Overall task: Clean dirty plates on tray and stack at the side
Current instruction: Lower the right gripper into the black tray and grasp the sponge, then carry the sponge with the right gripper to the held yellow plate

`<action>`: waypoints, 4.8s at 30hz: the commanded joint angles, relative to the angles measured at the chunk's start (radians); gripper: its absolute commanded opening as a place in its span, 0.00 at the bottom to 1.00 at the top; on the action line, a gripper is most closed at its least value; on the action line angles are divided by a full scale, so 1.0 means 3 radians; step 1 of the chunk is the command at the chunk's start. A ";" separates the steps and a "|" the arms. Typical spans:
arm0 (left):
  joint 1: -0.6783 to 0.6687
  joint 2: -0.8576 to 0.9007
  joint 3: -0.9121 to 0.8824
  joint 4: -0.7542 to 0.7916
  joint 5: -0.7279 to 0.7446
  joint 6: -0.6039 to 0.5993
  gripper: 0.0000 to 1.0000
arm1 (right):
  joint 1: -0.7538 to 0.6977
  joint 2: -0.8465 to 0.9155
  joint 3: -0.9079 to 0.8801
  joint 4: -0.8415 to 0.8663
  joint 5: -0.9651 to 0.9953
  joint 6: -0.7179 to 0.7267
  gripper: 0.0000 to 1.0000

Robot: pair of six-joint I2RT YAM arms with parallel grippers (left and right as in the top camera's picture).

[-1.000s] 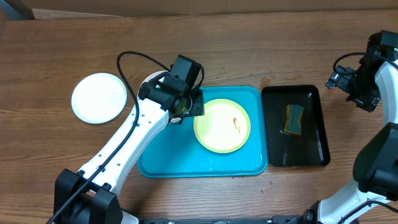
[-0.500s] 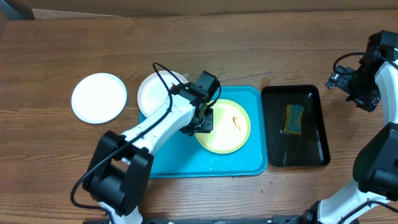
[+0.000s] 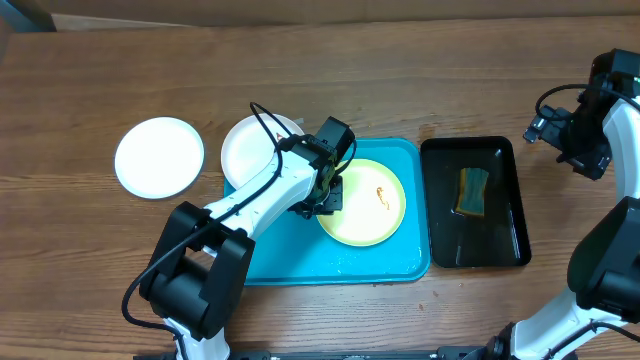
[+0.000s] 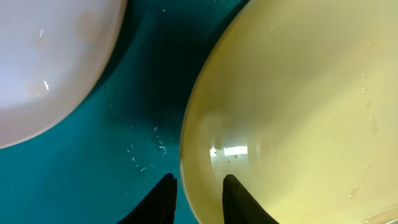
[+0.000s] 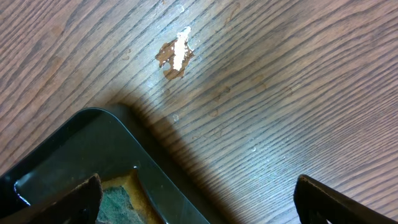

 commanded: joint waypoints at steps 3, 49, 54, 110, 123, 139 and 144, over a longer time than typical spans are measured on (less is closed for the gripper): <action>-0.0011 0.0023 -0.0020 0.0018 -0.0100 -0.0108 0.31 | -0.0019 -0.0069 0.0039 0.0009 -0.0017 0.0025 1.00; 0.0145 0.0023 -0.0242 0.0431 0.0149 -0.0154 0.19 | 0.0893 -0.0069 -0.0640 -0.0401 0.0036 0.0343 0.84; 0.0145 0.0023 -0.0242 0.0432 0.0149 -0.0154 0.19 | 0.1063 -0.0069 -0.1048 0.0076 0.0126 0.0478 0.77; 0.0139 0.0023 -0.0253 0.0430 0.0113 -0.0154 0.22 | 0.1106 -0.0069 -0.1634 0.1794 0.0149 0.0237 0.64; 0.0139 0.0023 -0.0253 0.0429 0.0112 -0.0153 0.32 | 0.1108 -0.0069 -0.1165 0.0865 0.0139 0.0235 0.60; 0.0139 0.0023 -0.0253 0.0420 0.0112 -0.0154 0.37 | 0.1108 -0.0069 -0.1363 0.0917 0.0121 0.0237 0.31; 0.0139 0.0023 -0.0253 0.0446 0.0112 -0.0154 0.46 | 0.1108 -0.0069 -0.1364 0.0877 0.0121 0.0237 0.07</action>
